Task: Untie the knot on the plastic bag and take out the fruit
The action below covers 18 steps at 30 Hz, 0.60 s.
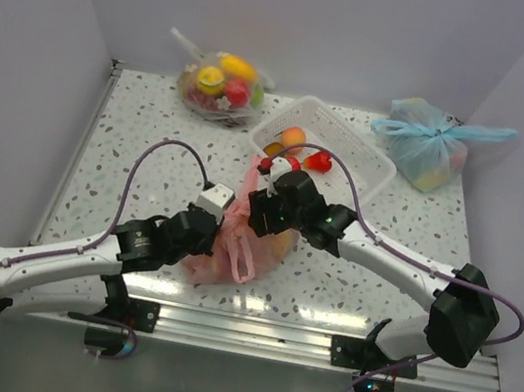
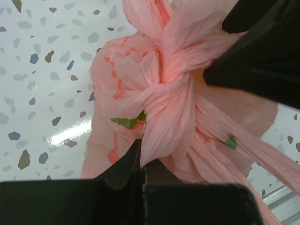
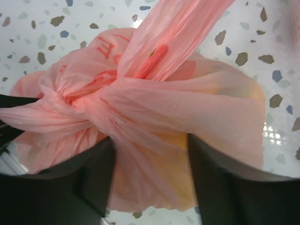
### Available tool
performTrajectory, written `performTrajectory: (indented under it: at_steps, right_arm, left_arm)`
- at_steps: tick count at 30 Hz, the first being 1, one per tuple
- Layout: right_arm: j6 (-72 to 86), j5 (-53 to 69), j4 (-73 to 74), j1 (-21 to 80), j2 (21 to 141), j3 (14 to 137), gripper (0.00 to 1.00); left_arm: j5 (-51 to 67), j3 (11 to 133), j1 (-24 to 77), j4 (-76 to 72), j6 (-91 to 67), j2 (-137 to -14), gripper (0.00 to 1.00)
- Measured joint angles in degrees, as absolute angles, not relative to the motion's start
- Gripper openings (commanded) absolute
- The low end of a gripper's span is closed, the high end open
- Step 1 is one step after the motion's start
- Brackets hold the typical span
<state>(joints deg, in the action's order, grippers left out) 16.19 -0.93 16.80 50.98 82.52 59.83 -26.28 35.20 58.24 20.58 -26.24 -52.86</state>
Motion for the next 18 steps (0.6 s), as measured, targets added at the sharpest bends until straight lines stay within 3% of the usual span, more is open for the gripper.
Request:
performTrajectory:
  at_steps: [1, 3, 9, 13, 17, 18]
  right_arm:
    - [16.0, -1.3, 15.8, 51.0, 82.6, 59.2, 0.37]
    - [16.5, -2.2, 14.1, 51.0, 82.4, 57.9, 0.0]
    - [23.3, -12.5, 13.1, 50.6, 75.2, 51.5, 0.0]
    - [32.2, -18.9, 11.8, 49.2, 61.8, 43.2, 0.0]
    - [39.3, -17.8, 6.9, 49.6, 53.4, 36.8, 0.0]
    - [40.0, -17.1, 6.0, 49.5, 53.2, 36.0, 0.0]
  left_arm:
    - [-26.3, 35.0, 58.2, 20.6, -26.4, -52.6, 0.0]
    - [-26.4, 34.8, 58.2, 20.7, -27.1, -52.1, 0.0]
    - [-33.5, 35.6, 56.7, 28.3, -36.3, -51.4, 0.0]
    - [-36.5, 36.6, 48.3, 33.2, -42.3, -49.6, 0.0]
    - [-32.2, 38.2, 41.2, 30.2, -43.5, -47.6, 0.0]
    - [-31.1, 39.0, 40.1, 29.6, -43.2, -48.0, 0.12]
